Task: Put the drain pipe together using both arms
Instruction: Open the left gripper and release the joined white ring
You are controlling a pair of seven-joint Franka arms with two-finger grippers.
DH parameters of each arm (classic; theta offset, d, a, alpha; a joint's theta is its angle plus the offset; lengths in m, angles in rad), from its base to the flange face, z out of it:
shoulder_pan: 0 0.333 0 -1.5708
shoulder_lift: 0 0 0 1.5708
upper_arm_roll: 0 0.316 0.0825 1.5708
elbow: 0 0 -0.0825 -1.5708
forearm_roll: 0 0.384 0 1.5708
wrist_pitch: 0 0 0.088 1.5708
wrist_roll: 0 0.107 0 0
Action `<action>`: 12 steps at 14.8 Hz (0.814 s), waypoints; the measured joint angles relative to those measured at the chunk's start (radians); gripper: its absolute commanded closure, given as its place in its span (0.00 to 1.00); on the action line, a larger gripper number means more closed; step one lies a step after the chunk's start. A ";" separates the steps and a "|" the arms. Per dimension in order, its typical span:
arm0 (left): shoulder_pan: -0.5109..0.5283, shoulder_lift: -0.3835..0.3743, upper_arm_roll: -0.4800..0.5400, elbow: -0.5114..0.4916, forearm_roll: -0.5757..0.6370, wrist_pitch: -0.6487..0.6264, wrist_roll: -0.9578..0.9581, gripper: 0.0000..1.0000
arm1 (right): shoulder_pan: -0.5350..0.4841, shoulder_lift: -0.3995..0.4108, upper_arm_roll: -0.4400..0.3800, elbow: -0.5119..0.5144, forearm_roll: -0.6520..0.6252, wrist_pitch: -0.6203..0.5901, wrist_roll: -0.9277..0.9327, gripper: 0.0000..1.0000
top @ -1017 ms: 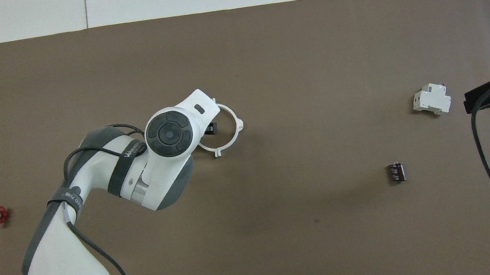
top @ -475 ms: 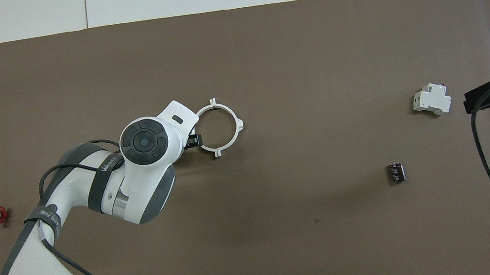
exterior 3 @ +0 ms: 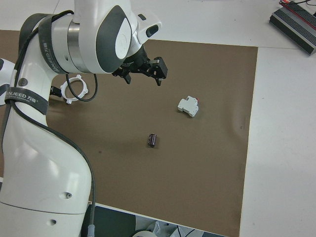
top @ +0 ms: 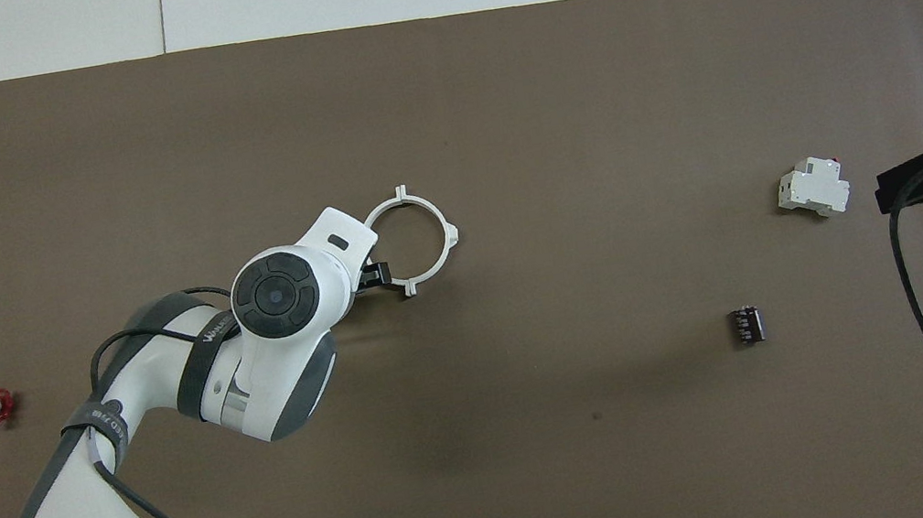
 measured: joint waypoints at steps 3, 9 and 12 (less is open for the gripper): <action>0.000 0.000 -0.001 -0.003 0.000 0.010 0.000 0.00 | -0.001 0.000 0.000 0.000 0.000 0.000 0.000 0.00; 0.000 -0.008 0.000 -0.002 0.000 0.003 0.000 0.00 | 0.000 0.000 0.003 0.000 0.001 0.000 0.000 0.00; 0.002 -0.060 0.006 0.001 0.000 -0.091 0.042 0.00 | 0.001 0.000 0.006 0.000 0.001 0.000 0.000 0.00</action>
